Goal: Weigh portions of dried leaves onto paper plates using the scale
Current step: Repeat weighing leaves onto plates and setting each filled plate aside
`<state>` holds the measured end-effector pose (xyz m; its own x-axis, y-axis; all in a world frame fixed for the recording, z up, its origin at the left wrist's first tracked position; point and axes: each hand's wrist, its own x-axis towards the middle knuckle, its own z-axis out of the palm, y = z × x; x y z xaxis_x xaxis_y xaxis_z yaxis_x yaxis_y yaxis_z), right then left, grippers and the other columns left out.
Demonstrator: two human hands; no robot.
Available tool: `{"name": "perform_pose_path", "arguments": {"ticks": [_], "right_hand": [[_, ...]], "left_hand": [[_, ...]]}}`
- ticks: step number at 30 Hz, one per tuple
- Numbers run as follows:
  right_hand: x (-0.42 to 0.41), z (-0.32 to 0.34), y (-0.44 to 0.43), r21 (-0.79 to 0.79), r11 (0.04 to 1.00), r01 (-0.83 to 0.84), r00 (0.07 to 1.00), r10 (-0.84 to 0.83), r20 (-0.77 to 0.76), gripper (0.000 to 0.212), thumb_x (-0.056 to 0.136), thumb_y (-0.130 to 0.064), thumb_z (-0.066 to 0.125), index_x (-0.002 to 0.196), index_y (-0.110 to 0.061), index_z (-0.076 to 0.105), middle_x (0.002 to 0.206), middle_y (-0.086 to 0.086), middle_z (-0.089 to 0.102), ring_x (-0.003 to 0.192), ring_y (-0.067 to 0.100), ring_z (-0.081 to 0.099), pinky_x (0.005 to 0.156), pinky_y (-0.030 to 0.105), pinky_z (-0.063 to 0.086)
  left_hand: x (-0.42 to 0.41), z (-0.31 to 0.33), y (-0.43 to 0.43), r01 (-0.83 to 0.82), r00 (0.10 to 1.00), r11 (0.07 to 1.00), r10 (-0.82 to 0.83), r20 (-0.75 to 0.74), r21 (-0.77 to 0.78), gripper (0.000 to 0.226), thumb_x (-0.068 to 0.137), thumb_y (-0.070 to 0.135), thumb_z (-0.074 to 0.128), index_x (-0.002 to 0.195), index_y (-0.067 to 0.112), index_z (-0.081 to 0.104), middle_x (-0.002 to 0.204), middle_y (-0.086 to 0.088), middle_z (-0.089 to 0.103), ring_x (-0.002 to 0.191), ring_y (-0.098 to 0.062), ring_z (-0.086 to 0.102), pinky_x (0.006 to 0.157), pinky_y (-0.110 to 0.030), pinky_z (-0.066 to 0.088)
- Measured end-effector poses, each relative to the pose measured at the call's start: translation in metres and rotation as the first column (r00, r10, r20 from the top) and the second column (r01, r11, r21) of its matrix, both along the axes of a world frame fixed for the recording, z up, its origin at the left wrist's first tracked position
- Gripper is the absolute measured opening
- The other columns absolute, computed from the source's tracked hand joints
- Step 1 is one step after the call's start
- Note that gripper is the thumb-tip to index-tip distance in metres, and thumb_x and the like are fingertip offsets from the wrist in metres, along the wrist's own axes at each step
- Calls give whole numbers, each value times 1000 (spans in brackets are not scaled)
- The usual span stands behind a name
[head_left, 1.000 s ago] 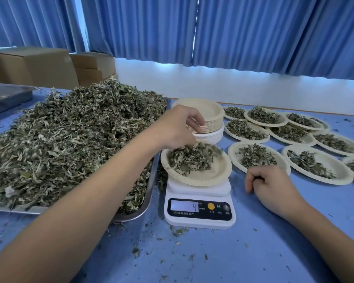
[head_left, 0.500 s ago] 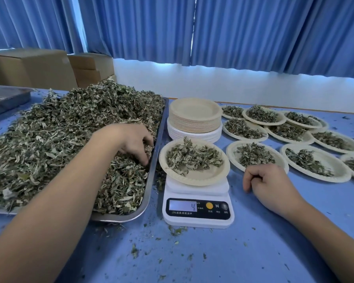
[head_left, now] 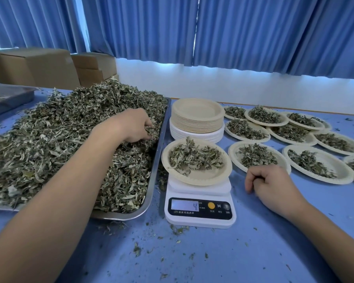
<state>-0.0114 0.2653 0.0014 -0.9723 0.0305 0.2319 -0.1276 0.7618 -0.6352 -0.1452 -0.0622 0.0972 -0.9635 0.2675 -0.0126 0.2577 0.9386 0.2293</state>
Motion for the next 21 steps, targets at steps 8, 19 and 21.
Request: {"name": "perform_pose_path", "arguments": {"ticks": [8,19,21], "right_hand": [[0,0,0,-3,1000,-2,1000,2,3,54,72,21,42,54,-26,65,57,-1,66,52,32,55,45,37,42],[0,1,1,7,1000,-6,1000,6,6,53,73,20,42,54,-23,66,57,-1,66,52,32,56,45,37,43],[0,1,0,8,1000,-10,1000,10,5,53,73,21,42,54,-22,66,56,-3,65,51,31,55,45,34,43]], "left_hand": [[5,9,5,-95,984,989,110,-141,111,56,84,36,80,136,22,62,135,-9,63,119,-32,58,104,-49,48],[7,14,2,-169,978,986,166,-129,-13,49,85,23,79,132,28,65,135,-4,64,114,-32,61,94,-46,52],[7,14,4,-177,974,984,174,-146,-10,46,85,18,78,129,29,67,131,-2,65,108,-31,62,88,-43,51]]}}
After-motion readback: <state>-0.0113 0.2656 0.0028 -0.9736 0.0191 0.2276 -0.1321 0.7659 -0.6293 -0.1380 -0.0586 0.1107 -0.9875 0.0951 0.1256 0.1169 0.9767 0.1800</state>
